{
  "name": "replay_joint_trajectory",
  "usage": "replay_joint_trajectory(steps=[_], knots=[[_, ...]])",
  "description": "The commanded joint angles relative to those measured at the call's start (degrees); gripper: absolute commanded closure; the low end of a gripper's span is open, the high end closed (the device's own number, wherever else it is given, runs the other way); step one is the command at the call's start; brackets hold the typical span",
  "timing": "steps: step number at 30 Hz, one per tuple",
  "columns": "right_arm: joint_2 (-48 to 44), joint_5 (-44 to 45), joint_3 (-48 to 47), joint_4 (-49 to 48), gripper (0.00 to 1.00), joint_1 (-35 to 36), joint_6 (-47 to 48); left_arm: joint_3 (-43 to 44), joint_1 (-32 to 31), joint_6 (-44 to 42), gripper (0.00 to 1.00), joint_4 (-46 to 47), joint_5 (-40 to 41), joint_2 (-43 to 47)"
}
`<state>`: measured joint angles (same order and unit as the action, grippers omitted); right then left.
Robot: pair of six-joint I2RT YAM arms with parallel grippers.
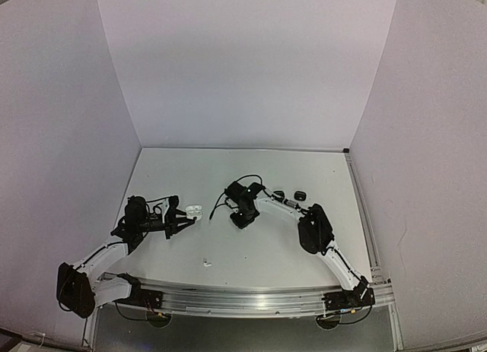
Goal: Insert the wireless bluetooth earbuds into the charging case
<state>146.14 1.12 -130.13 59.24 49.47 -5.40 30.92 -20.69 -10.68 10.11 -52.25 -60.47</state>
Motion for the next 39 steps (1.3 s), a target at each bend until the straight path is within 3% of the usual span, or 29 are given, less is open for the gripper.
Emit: replay_joint_trajectory(steps=[1, 11, 16, 22, 28, 31, 39], knots=[[0.37, 1.36, -1.11, 1.07, 0.98, 0.31, -2.13, 1.08, -0.11, -1.02, 1.00, 1.35, 0.10, -0.17], [-8.78, 5.01, -2.08, -1.26, 1.00, -0.55, -12.71, 0.59, -0.09, 2.28, 1.00, 4.54, -0.09, 0.77], [-22.38, 6.24, 5.93, -12.40, 1.00, -0.58, -18.04, -0.94, -0.06, 8.00, 1.00, 11.32, -3.77, 1.02], [-37.82, 16.34, 20.12, -29.17, 1.00, 1.17, -24.89, -2.14, -0.28, 12.82, 1.00, 21.54, -5.01, -0.40], [-47.26, 22.07, 29.78, -45.55, 1.00, 5.78, -21.51, 2.17, -1.93, 10.77, 1.00, 20.62, -5.32, -2.35], [-49.72, 20.03, 32.28, -51.93, 1.00, 7.79, -18.16, 5.30, -3.48, 10.77, 1.00, 17.99, -4.67, -2.37], [-51.57, 15.95, 32.34, -58.89, 1.00, 13.06, -8.88, 7.70, -4.62, 12.27, 1.00, 20.84, -4.92, -2.02]])
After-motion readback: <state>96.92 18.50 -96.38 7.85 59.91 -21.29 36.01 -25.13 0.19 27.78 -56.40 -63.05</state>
